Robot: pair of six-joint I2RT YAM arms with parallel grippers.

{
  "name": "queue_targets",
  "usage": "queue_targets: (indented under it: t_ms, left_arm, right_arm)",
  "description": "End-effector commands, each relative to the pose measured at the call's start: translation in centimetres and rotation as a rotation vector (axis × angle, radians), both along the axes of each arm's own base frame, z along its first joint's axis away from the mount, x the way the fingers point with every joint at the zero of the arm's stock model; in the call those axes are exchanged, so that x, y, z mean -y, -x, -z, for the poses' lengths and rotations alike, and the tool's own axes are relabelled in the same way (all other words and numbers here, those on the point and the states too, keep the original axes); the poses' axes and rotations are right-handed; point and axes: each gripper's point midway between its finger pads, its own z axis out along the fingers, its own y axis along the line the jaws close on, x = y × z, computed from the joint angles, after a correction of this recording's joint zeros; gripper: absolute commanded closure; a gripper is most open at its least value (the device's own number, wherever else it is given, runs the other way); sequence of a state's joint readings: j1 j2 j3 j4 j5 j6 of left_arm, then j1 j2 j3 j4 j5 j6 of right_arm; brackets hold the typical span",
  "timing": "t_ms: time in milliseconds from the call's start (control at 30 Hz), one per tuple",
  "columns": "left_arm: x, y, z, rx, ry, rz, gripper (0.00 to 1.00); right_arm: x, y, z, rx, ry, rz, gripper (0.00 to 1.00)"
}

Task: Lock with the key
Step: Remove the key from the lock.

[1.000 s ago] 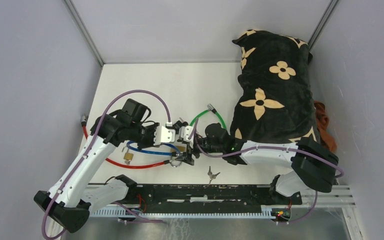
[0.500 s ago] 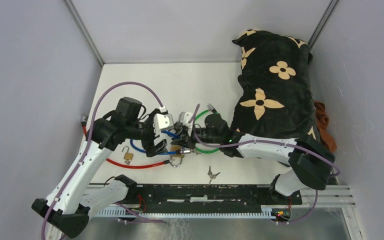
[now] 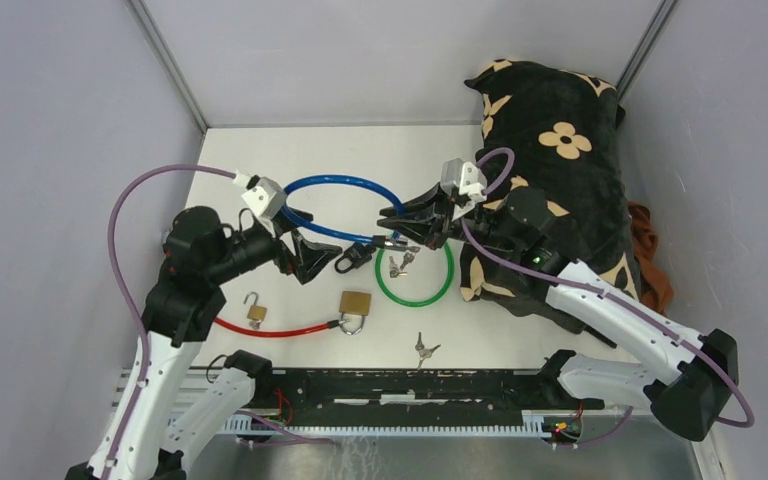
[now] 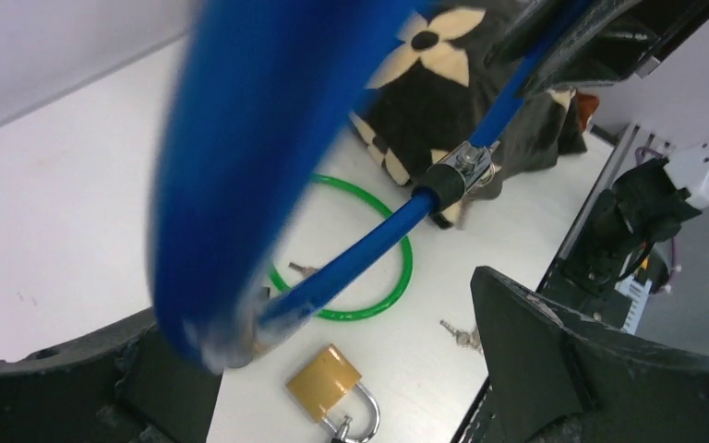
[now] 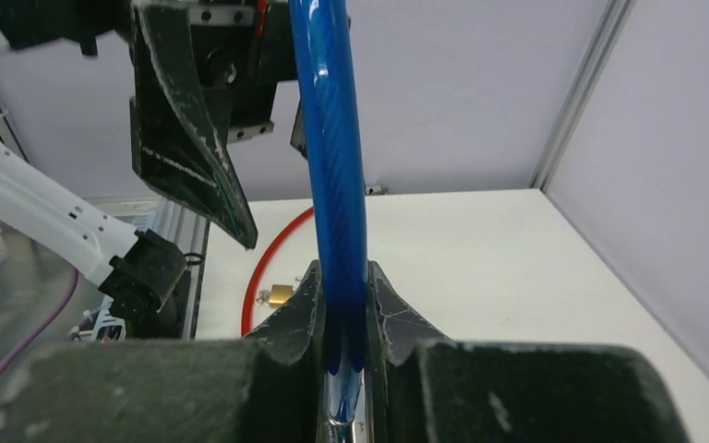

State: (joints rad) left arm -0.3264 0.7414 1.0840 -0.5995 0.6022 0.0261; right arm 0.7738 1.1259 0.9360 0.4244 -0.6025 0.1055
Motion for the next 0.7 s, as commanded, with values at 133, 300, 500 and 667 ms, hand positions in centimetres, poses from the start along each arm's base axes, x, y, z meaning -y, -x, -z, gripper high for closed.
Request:
queue_targets:
  t_ms: [133, 300, 500, 667]
  left_arm:
    - [2.5, 3.2, -3.6, 0.103, 0.614, 0.155, 0.05]
    - [3.0, 4.2, -2.5, 0.167, 0.705, 0.247, 0.05]
    - [3.8, 6.8, -3.7, 0.255, 0.725, 0.347, 0.01]
    - [3.7, 7.2, -3.9, 0.300, 0.780, 0.336, 0.06]
  right_arm:
    - [1.8, 2.8, -8.5, 0.113, -0.134, -0.049, 1.00]
    - [1.5, 4.0, -9.0, 0.077, -0.175, -0.124, 1.00]
    - [0.4, 4.2, -9.5, 0.057, -0.214, -0.147, 1.00]
    - [-1.7, 4.3, -9.6, 0.048, -0.212, -0.152, 1.00]
